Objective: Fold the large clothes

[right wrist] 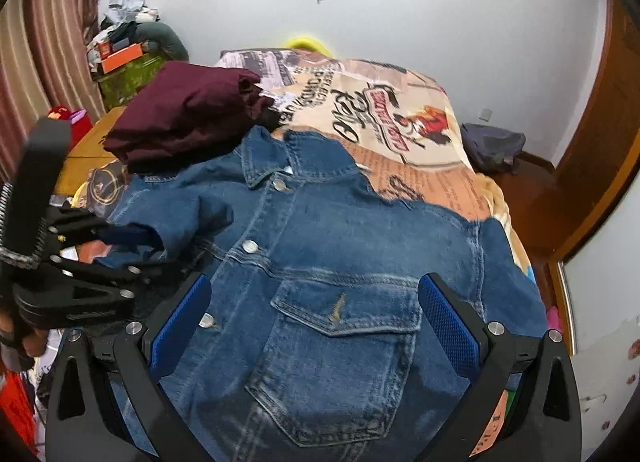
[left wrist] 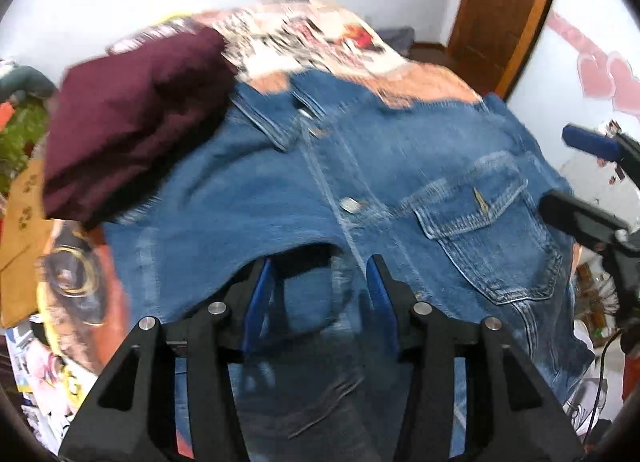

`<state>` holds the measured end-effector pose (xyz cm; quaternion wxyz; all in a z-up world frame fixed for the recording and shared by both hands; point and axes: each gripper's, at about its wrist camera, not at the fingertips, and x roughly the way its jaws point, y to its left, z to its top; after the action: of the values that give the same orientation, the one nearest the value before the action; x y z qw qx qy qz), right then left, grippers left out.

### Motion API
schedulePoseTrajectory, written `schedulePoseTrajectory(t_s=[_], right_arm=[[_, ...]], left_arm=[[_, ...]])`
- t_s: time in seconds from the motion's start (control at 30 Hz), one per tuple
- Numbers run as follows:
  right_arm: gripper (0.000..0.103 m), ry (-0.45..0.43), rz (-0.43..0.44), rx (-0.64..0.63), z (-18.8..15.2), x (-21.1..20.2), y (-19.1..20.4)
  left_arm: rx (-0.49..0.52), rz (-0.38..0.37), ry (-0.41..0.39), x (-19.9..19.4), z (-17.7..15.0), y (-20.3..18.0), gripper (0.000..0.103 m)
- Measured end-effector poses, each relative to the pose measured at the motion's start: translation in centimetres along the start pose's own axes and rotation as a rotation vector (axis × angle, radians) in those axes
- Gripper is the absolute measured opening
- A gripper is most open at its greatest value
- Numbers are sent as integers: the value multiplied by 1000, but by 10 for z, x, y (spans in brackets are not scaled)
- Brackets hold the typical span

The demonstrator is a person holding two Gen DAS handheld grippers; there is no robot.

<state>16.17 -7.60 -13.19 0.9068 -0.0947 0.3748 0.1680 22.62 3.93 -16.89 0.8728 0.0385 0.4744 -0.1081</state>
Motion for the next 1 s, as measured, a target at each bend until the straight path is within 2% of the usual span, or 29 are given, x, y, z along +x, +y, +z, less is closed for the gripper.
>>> schedulePoseTrajectory(t_s=[0.23, 0.43, 0.53, 0.67, 0.8, 0.9, 1.0], right_arm=[[103, -82, 32, -48, 28, -9, 31], [103, -78, 87, -146, 53, 2, 76], [103, -20, 142, -240, 57, 22, 106], [103, 104, 202, -356, 51, 63, 149], [101, 218, 203, -463, 39, 106, 181], [101, 277, 183, -512, 35, 131, 198], [99, 314, 200, -562, 28, 144, 215]], left_arm=[[-77, 150, -145, -61, -1, 63, 60], [-171, 239, -161, -76, -22, 124, 63], [-224, 245, -141, -72, -40, 150, 63], [-279, 240, -103, -59, -61, 173, 63], [-324, 227, -67, -45, -81, 192, 63], [-347, 217, -48, -36, -90, 201, 63], [-370, 212, -24, -26, -101, 209, 63]])
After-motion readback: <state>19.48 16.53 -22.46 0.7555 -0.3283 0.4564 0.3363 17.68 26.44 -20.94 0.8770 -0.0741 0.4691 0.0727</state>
